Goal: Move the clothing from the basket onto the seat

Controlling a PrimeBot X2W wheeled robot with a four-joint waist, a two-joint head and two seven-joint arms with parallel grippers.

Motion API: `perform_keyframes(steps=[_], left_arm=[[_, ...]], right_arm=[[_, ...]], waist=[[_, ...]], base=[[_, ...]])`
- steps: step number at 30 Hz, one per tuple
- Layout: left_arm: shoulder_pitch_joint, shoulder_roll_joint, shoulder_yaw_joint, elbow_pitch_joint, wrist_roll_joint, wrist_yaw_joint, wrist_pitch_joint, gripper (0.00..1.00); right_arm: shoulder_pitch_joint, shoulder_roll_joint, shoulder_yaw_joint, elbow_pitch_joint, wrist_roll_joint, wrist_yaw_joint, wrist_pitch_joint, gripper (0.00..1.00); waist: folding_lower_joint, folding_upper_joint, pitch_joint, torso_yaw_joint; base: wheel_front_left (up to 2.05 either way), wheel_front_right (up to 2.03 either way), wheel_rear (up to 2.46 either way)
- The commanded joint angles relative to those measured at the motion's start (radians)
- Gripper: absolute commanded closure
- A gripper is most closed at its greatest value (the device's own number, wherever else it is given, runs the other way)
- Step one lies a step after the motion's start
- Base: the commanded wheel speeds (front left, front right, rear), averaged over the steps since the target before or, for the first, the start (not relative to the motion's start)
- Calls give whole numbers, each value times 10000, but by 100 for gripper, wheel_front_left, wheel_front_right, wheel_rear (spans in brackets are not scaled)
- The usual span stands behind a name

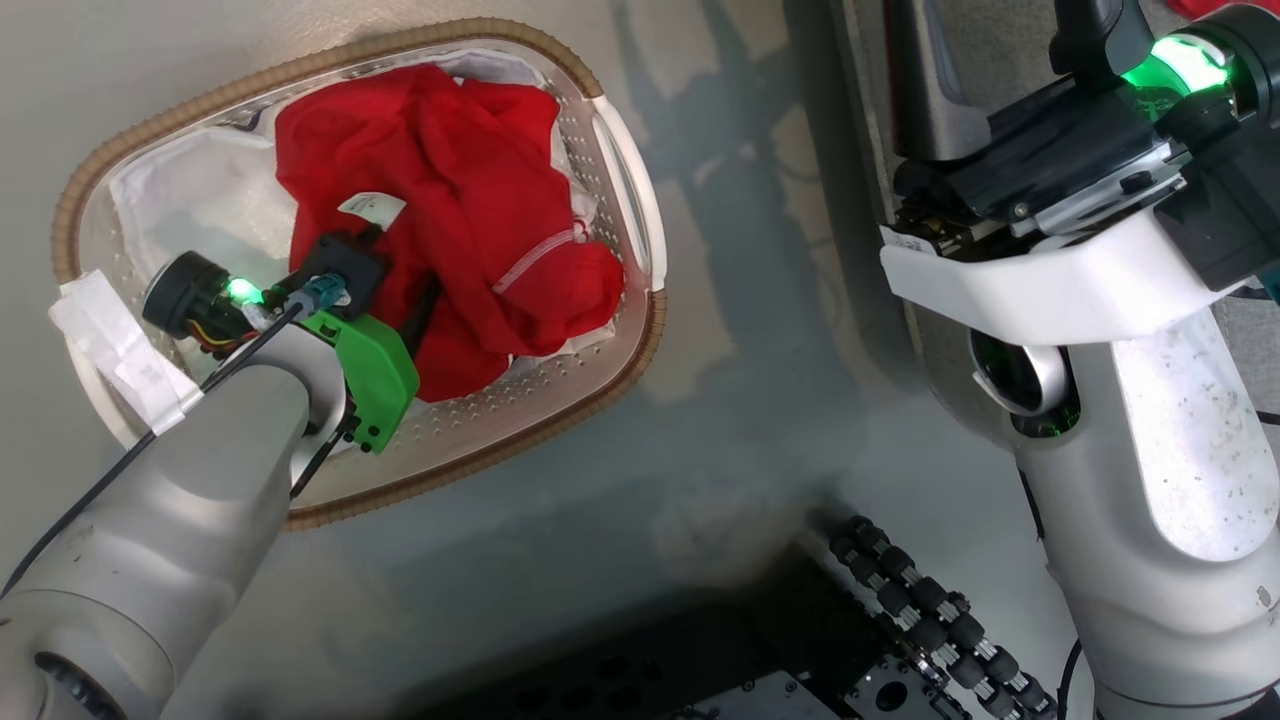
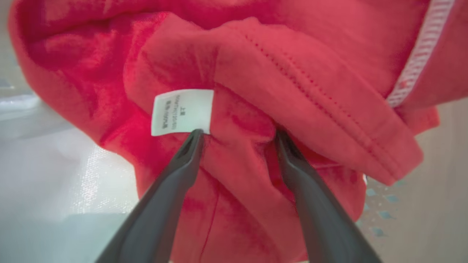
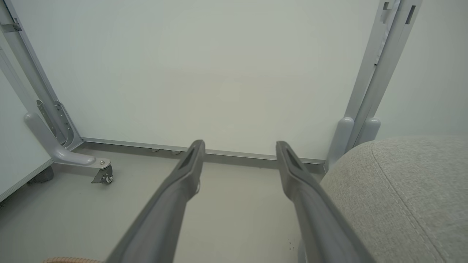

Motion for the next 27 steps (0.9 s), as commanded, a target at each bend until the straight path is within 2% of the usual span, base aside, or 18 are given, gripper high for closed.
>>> perform_keyframes(steps=[1,12,13,14,15,21,27], left_arm=[[-222,-27,-50,139,-154,-28,54,0],[-401,-331,-358,664,-139,-28,408,0],[-378,-336,-373,693,-129,-28,456,24],[-376,-328,-381,707,-127,-28,464,81],[-367,-293,-392,766,-68,-28,513,100],[-147,-21,-417,848,-274,-28,500,100],[228,132,-427,756,-395,-28,66,100]], right_arm=[[139,-27,-1,-83,75,-14,-15,0],[240,-29,-113,-251,-56,-14,-16,0],[251,-29,-104,-250,-52,-14,-15,0],[255,-29,-96,-244,-29,-14,-15,0],[257,-30,-89,-217,23,-14,-16,0],[75,-27,-115,-50,363,-14,-16,0],[254,-29,-97,220,531,-14,-16,0]], waist=[[-1,0,97,-76],[-1,0,357,73],[-1,0,361,77],[-1,0,363,77],[-1,0,356,71],[-1,0,210,-131],[-1,0,-492,-204]], base=[[0,0,0],[0,0,0],[0,0,0],[0,0,0],[0,0,0],[0,0,0],[0,0,0]])
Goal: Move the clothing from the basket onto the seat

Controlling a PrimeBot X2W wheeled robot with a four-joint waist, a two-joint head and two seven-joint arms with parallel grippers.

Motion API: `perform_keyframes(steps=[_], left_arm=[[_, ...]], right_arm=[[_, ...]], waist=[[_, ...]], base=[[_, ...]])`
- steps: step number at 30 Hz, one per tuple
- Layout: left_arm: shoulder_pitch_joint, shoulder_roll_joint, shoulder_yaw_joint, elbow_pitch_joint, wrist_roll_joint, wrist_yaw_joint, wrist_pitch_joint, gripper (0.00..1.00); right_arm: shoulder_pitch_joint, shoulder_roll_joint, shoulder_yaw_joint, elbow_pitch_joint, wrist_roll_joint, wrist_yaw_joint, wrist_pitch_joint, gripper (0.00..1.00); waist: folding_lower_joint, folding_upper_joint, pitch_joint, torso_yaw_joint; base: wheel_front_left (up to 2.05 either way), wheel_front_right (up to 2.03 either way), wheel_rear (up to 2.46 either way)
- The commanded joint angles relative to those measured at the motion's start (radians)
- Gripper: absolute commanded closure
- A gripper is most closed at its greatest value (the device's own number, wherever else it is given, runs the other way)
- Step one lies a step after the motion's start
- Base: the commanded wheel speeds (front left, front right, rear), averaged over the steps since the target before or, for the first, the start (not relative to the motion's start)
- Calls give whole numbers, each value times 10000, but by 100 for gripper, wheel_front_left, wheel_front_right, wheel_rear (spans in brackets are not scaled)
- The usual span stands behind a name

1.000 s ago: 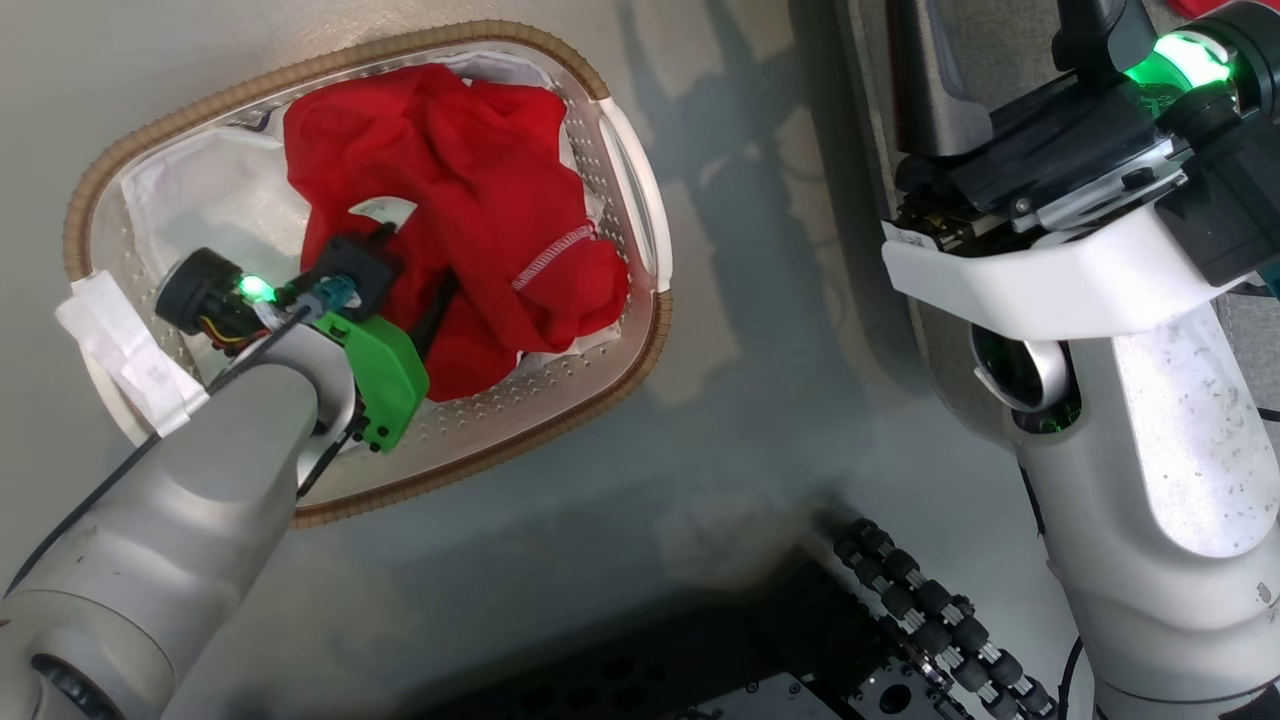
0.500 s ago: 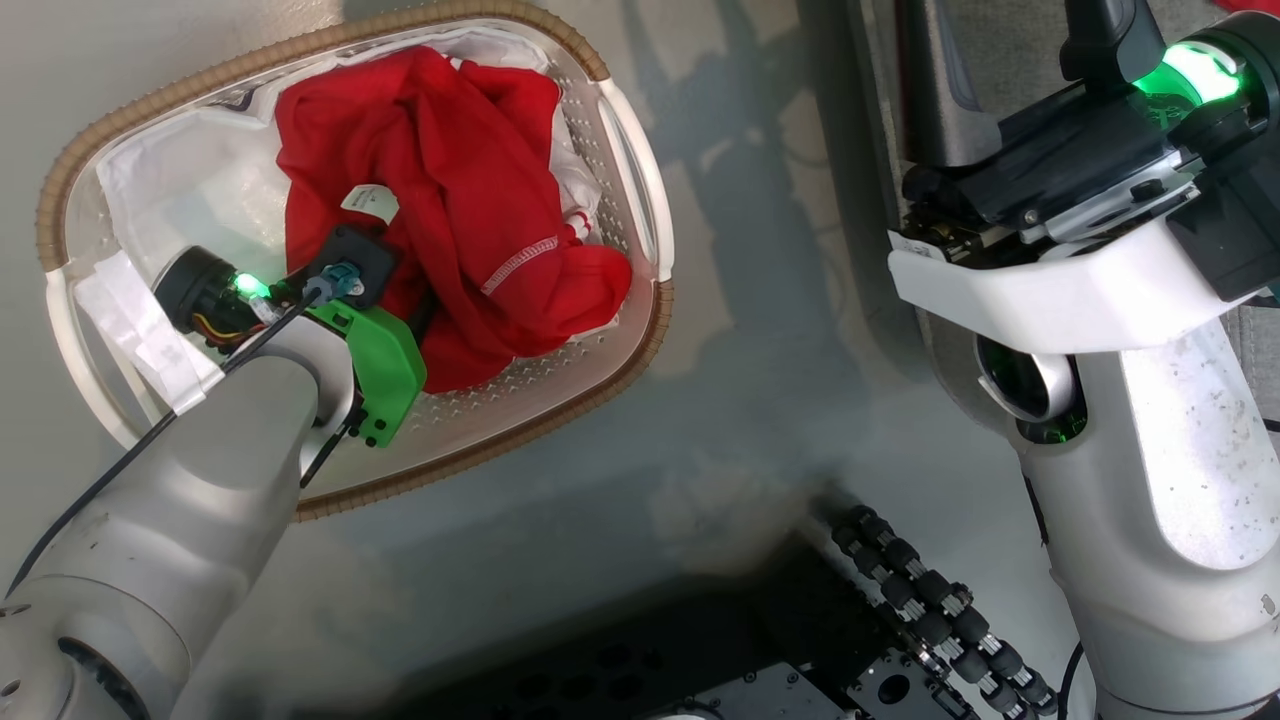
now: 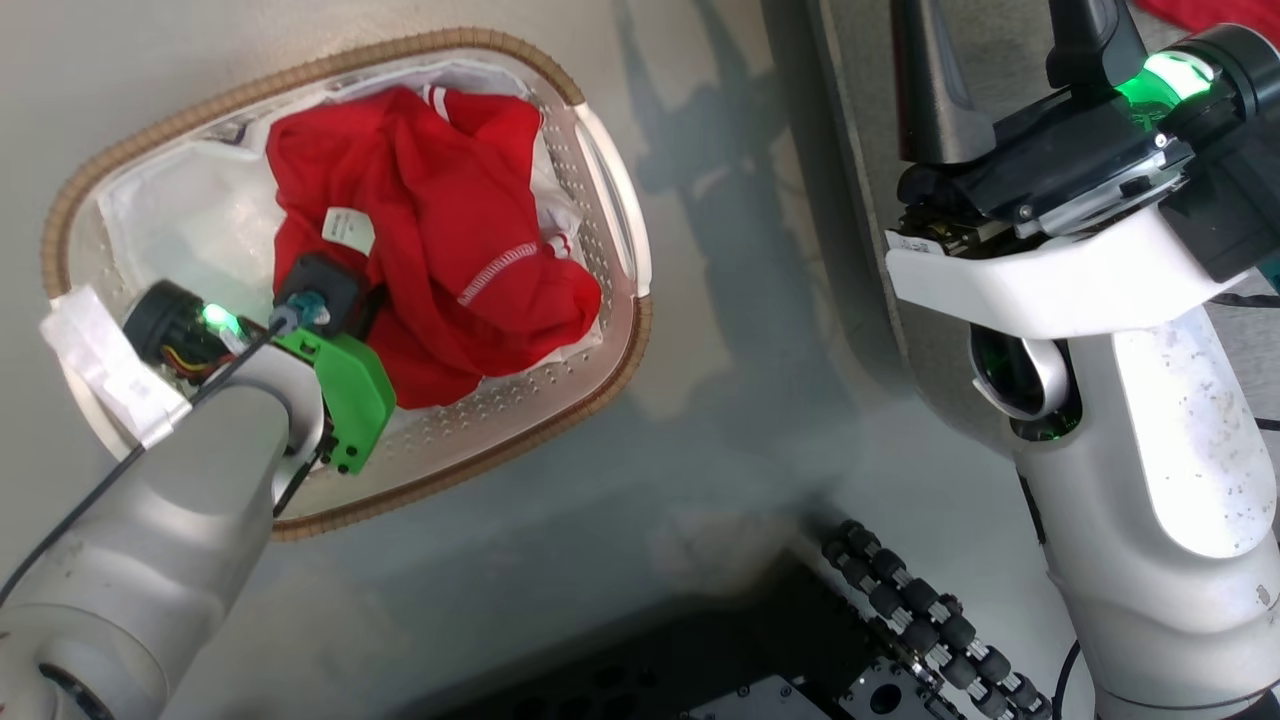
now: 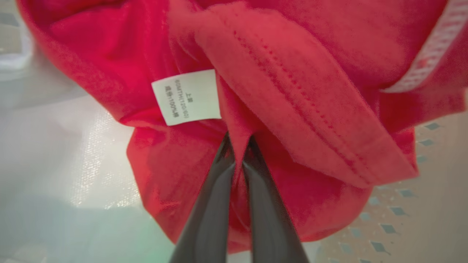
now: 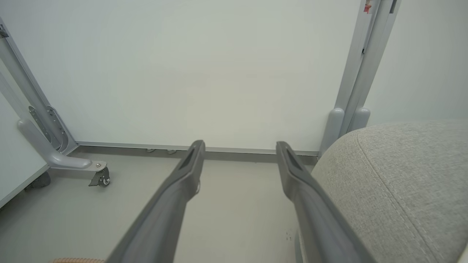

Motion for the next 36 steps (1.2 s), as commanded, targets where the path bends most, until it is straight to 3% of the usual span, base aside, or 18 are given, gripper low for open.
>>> perform_keyframes(steps=[1,6,10,20,36], left_arm=[[219,106,-8,-61,-55,-28,-121,100],[672,124,80,-404,-384,-28,-237,100],[994,187,703,-1234,-251,-28,-232,100],[3266,314,3539,-4031,1156,-28,-227,100],[6032,-523,6383,-6890,2200,-28,-230,100]], right_arm=[[156,-27,-13,82,49,-14,-18,0],[422,-30,-2,402,-33,-14,-18,0],[781,-33,-45,699,-137,-14,-18,0],[1826,-36,-158,1652,-592,-14,-18,0],[3873,-38,-499,2735,-956,-14,-18,0]], waist=[[-1,0,-534,-18],[-1,0,-1444,86],[-1,0,-2256,312],[-1,0,-4382,1076],[-1,0,-7027,2384]], base=[[0,0,0],[0,0,0],[0,0,0],[0,0,0],[0,0,0]])
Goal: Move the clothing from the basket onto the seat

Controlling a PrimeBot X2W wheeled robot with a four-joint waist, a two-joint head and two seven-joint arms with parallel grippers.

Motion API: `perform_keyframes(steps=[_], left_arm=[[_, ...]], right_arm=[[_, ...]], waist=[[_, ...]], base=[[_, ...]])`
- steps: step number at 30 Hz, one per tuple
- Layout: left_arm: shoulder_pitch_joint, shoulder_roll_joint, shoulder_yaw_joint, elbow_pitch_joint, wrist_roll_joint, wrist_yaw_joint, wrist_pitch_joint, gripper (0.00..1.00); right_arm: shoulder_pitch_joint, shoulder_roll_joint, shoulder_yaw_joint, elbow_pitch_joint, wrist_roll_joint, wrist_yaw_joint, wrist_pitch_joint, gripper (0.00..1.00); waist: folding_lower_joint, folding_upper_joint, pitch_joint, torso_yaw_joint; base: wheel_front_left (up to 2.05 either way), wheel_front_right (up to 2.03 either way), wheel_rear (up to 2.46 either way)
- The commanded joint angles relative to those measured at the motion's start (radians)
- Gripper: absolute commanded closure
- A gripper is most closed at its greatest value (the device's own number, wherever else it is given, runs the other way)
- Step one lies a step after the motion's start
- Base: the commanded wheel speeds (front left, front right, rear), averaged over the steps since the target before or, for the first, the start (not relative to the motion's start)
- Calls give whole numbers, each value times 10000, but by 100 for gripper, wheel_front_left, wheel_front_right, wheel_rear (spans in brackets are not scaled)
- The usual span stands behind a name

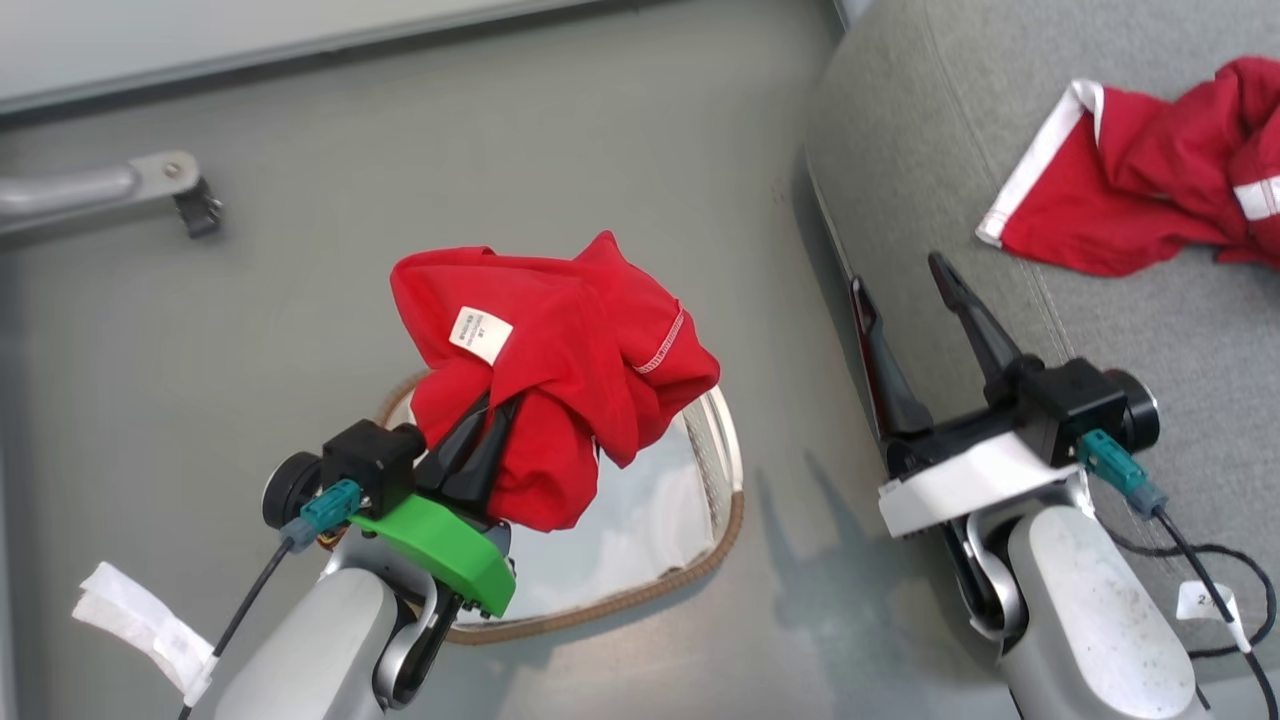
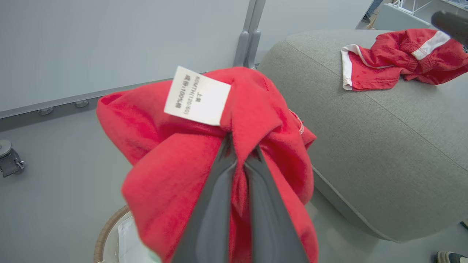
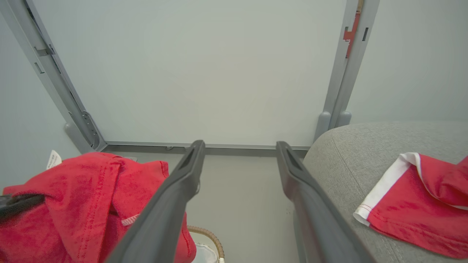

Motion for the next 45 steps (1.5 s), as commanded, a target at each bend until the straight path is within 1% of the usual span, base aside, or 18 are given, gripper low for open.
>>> perform_keyframes(steps=[1,6,12,19,20,23,28,32,35,39,43,44,45], left_arm=[[232,-87,203,-195,66,-28,-35,100],[433,-288,739,-957,292,-28,-34,100],[504,-537,1241,-1608,419,-28,-34,100],[537,-706,1461,-2194,724,-28,-34,100],[567,-727,1483,-2250,770,-28,-34,100],[638,-815,1481,-2383,788,-28,-32,100],[575,-980,1289,-2513,730,-28,-34,100],[425,-1064,1076,-2605,711,-28,-34,100],[361,-1140,907,-2667,834,-28,-33,100],[327,-1238,455,-2763,736,-28,-33,100],[290,-1323,18,-2867,550,-28,-28,100],[292,-1329,-42,-2873,537,-28,-22,100],[296,-1341,-119,-2876,501,-28,-20,100]], right_arm=[[271,-53,-32,58,-36,-14,-18,0],[747,-51,-41,100,-42,-14,-16,0],[1297,-50,-70,192,90,-14,-16,0],[1679,-45,211,115,156,-14,-18,0],[1693,-45,371,47,246,-14,-16,0],[1488,-27,1179,-94,4,-12,-18,0],[767,-42,2452,-81,117,-14,-16,0],[-151,-51,3493,381,417,-14,-16,0],[-763,-51,4065,976,610,-14,-13,0],[-1650,-50,4616,1798,659,-14,-12,0],[-2179,-50,4711,2284,915,-14,-12,1],[-2238,-48,4696,2344,981,-14,-12,53],[-2286,-44,4664,2374,1090,-14,-12,100]], waist=[[1,0,-1083,770],[1,0,-1691,1003],[1,0,-2315,1119],[1,0,-2692,1193],[1,0,-2703,1204],[1,0,-2738,1253],[1,0,-2739,1469],[1,0,-2707,1727],[1,0,-2678,1941],[1,0,-2595,2279],[1,0,-2505,2592],[1,0,-2488,2662],[1,0,-2469,2747]], base=[[0,0,0],[0,0,0],[0,0,0],[0,0,0],[0,0,0],[0,0,0],[0,0,0],[0,0,0],[0,0,0],[0,0,0],[0,0,0],[0,0,0],[0,0,0]])
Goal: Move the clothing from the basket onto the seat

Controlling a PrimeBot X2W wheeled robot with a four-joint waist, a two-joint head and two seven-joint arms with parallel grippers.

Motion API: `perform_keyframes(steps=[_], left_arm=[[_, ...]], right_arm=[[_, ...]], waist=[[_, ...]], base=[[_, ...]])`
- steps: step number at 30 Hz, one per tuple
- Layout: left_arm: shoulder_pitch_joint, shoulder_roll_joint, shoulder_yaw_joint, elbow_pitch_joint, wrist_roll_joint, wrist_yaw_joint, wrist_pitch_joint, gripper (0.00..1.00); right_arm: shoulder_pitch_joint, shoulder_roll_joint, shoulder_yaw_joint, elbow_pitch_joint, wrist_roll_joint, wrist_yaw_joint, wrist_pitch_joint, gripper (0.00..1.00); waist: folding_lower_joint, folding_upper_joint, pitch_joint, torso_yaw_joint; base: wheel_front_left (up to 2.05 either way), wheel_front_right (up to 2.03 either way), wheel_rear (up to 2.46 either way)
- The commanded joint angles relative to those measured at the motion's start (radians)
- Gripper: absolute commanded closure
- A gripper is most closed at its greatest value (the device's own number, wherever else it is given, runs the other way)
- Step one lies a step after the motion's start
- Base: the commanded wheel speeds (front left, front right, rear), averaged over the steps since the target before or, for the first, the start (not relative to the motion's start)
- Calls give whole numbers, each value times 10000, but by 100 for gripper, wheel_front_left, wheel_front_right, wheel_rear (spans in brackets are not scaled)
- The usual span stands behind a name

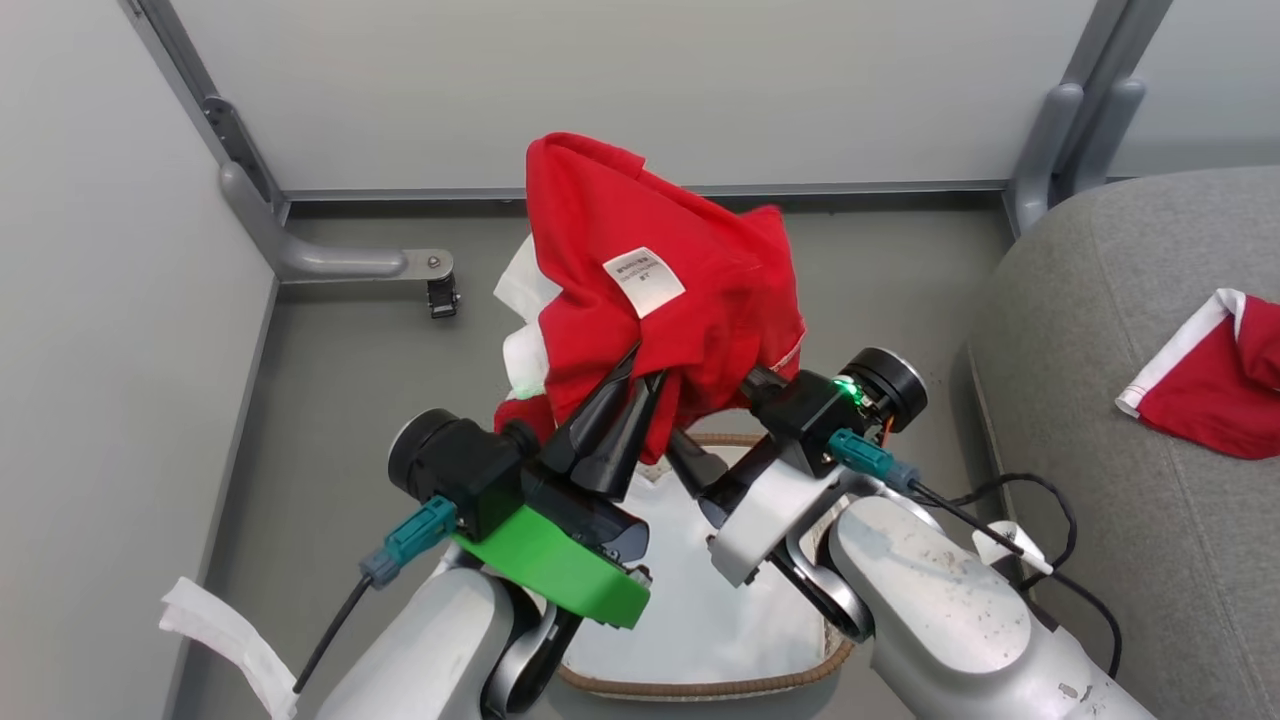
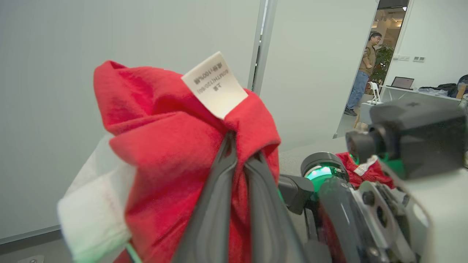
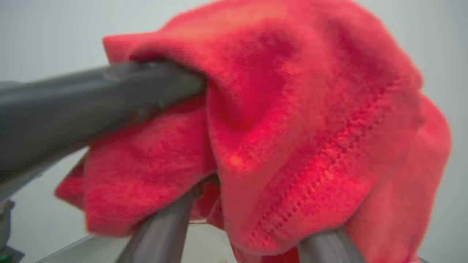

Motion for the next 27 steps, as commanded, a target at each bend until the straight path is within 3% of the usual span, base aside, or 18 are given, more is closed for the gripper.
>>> perform_keyframes(steps=[1,11,12,13,19,27], left_arm=[[-94,-8,-48,-13,-65,-28,-3,100],[36,94,240,-52,-88,-29,1,100],[90,75,315,-72,-31,-29,1,35],[143,70,367,-107,52,-29,1,0],[417,206,692,-105,311,-29,1,0],[749,521,1189,-265,495,-29,3,0]], right_arm=[[-95,-32,-13,59,126,-14,-4,100],[189,-40,-817,-511,242,-14,-7,100],[230,-40,-949,-593,220,-14,-5,100],[244,-38,-1047,-687,175,-14,-7,100],[608,-35,-1660,-1281,-52,-13,-5,100],[1149,-35,-2335,-1957,-264,-14,-5,100]], waist=[[1,0,106,250],[1,0,257,92],[1,0,264,4],[1,0,272,-85],[1,0,337,-1109],[1,0,736,-3420]], base=[[0,0,0],[0,0,0],[0,0,0],[0,0,0],[0,0,0],[0,0,0]])
